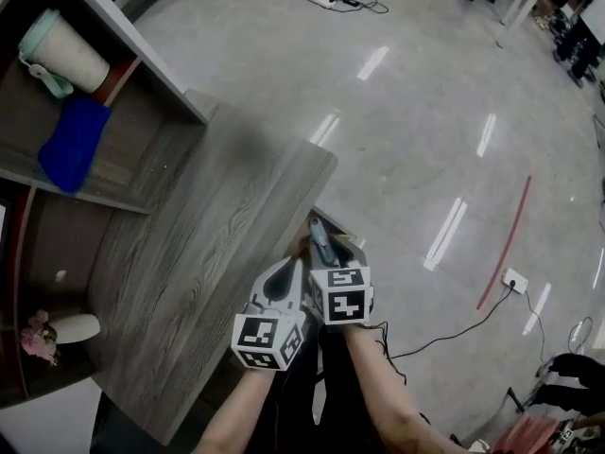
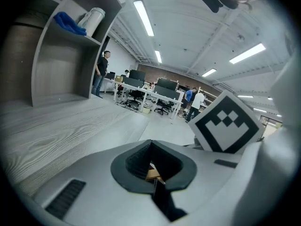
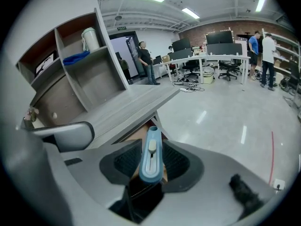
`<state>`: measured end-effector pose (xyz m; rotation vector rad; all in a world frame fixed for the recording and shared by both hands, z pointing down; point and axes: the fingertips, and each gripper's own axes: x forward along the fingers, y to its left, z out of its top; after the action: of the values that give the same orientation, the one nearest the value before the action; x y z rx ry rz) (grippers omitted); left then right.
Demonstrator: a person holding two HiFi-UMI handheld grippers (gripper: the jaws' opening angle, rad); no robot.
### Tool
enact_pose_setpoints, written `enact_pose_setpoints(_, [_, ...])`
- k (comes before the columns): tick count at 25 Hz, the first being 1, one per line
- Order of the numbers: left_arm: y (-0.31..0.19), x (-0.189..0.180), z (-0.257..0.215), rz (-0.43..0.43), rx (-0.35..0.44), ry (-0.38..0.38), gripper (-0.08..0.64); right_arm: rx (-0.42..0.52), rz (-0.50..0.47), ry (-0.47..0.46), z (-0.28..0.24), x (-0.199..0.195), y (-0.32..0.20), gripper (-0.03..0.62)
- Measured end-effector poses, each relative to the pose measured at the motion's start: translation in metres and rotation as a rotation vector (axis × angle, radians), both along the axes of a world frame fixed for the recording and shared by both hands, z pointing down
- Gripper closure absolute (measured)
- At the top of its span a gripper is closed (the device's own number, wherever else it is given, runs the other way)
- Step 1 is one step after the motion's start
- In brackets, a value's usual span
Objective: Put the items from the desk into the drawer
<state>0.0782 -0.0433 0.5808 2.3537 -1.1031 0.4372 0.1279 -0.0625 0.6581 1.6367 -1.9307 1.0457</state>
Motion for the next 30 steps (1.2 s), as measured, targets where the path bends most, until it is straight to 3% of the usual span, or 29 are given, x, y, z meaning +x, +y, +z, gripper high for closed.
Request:
enact_pose_setpoints(12, [0.008, -0.035, 0.017, -0.146, -0.028, 0.02, 0.551, -0.017, -0.144, -0.003, 0.023, -0.04, -0.012, 0.451])
enact_pose_setpoints(16, [0.009, -0.04, 0.019, -0.16, -0.034, 0.032, 0.551, -0.031, -0.134, -0.036, 0.029, -0.049, -0.017, 0.443])
enact_pose_setpoints(30, [0.007, -0.04, 0.024, -0.165, -0.04, 0.03, 0.551, -0.005, -0.123, -0.006, 0.036, -0.038, -0.013, 0.407])
